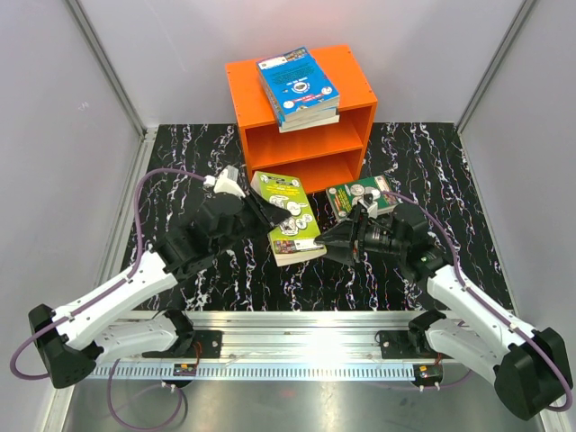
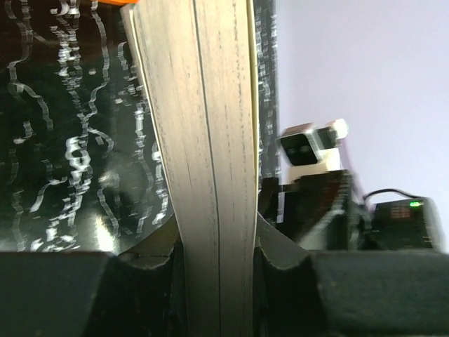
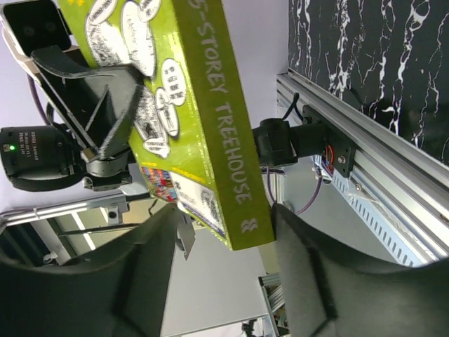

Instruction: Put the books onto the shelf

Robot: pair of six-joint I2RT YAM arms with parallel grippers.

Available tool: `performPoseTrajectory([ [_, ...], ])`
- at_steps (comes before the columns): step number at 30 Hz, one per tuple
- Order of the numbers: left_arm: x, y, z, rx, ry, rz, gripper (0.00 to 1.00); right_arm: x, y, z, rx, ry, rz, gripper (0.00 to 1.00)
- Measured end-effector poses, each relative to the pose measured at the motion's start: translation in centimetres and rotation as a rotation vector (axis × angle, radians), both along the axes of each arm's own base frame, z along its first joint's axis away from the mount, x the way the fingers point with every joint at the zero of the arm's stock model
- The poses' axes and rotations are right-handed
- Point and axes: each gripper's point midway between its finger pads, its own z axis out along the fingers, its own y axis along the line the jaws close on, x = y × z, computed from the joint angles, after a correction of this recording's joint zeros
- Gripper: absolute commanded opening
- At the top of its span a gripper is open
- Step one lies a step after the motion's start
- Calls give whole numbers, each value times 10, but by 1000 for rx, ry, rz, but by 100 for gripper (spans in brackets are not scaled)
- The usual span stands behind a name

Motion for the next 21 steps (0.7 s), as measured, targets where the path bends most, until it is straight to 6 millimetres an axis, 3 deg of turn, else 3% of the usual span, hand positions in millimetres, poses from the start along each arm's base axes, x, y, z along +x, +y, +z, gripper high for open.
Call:
performPoseTrajectory([
  [2,2,-2,5,-24,-10,3,0,0,0,-1,1,10,-1,48],
  [8,3,-5,11,-47,-20,-2,0,0,1,0,7,13,-1,43],
  [15,5,-8,0,-36,1,-2,0,1,0,-7,-2,24,-15,15],
  [17,6,-9,-2,-32,7,-1,0,2,0,-10,-7,25,-20,0],
  [19,6,-9,-4,-28,10,0,4,3,0,-12,-12,26,-21,0],
  [21,6,-9,-7,-23,13,2,17,4,0,-15,-19,24,-21,0],
])
